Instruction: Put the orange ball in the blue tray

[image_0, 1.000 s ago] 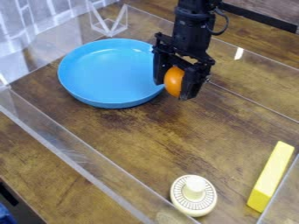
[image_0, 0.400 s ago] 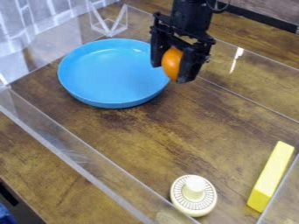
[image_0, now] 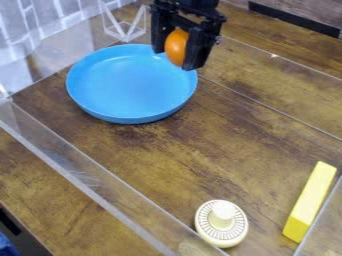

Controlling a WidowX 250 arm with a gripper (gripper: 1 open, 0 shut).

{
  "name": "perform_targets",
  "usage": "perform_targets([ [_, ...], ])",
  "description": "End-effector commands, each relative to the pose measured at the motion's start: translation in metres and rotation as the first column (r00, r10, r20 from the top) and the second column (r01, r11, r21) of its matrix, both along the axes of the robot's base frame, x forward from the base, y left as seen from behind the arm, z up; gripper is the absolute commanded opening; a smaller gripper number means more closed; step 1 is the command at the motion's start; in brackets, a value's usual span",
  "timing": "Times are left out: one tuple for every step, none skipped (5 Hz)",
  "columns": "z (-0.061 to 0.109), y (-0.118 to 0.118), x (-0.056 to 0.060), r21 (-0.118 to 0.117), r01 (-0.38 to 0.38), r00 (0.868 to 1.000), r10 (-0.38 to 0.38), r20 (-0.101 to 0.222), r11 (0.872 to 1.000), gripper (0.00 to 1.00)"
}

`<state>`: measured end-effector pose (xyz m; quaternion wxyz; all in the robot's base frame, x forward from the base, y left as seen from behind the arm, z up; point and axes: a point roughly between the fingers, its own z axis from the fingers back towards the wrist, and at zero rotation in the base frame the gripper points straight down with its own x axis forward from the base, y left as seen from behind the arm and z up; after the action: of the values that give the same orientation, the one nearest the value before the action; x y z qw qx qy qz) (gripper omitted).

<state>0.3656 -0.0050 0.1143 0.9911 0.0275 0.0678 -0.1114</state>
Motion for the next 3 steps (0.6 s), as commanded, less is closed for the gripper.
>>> perform_targets([
  [0.0402, 0.0086, -0.0044, 0.001, -0.042, 0.994, 0.041, 0.096, 0.999, 0.00],
  [0.0431, 0.0114, -0.0078, 0.003, -0.058, 0.994, 0.058, 0.089, 0.998, 0.00],
  [0.0457, 0.0136, -0.0104, 0.006, -0.068, 0.994, 0.067, 0.082, 0.998, 0.00],
])
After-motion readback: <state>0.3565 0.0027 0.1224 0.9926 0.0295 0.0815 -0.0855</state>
